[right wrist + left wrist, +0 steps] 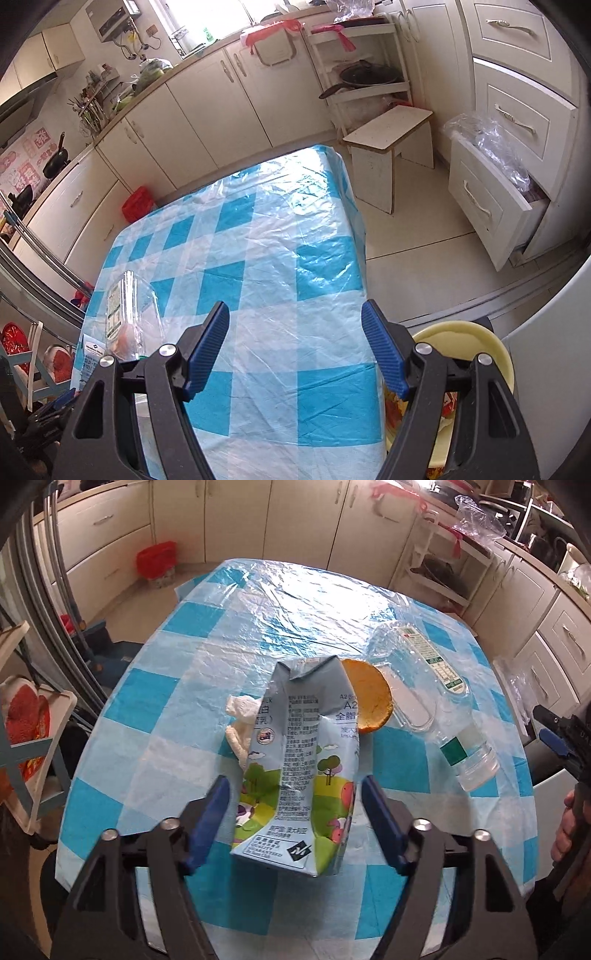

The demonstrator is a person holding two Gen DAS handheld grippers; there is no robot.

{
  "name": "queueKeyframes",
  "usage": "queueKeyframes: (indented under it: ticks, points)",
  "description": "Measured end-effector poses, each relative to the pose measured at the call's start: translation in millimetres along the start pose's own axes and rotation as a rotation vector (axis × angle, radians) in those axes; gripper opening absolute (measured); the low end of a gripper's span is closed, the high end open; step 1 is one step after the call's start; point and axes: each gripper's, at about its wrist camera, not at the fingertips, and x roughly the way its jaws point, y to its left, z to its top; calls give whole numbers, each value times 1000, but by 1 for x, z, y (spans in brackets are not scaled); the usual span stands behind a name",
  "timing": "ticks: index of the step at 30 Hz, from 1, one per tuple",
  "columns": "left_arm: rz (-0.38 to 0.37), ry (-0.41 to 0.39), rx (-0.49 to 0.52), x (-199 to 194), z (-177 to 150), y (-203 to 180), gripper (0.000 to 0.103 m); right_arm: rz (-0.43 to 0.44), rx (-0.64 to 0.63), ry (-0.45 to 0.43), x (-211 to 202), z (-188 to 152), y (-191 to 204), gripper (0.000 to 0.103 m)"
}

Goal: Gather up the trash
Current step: 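Grasp the white crumpled tissue with the right tool while the left tool holds the carton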

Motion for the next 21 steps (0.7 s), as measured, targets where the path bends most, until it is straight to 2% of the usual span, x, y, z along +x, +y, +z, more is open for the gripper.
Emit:
queueKeyframes:
  ticks: [5,6,8,11,13,14,16,21]
  points:
    - [-37,-70,-25,-18,-2,6,60,31,6,-31,-6,3,7,71]
    - [-67,-95,-34,-26,-2,13,53,37,-2,-49,-10,4,10,71]
    - [-93,-135,-43,-44,-3,24,30,55,-34,-95,-20,6,20,71]
    - [-78,-181,-85,-62,-8,54,30,104,-135,-179,-40,5,45,71]
    - [-51,-178,-113,-63,-13,77,29,161,-224,-205,-51,-2,71,73]
    - [-67,-175,-128,-62,-17,87,29,197,-263,-207,-54,-9,84,74]
    - [-70,-169,-148,-62,-22,102,29,276,-329,-177,-53,-27,112,75]
    - [-58,-127,-134,-52,-26,109,35,378,-497,14,-15,-80,182,75]
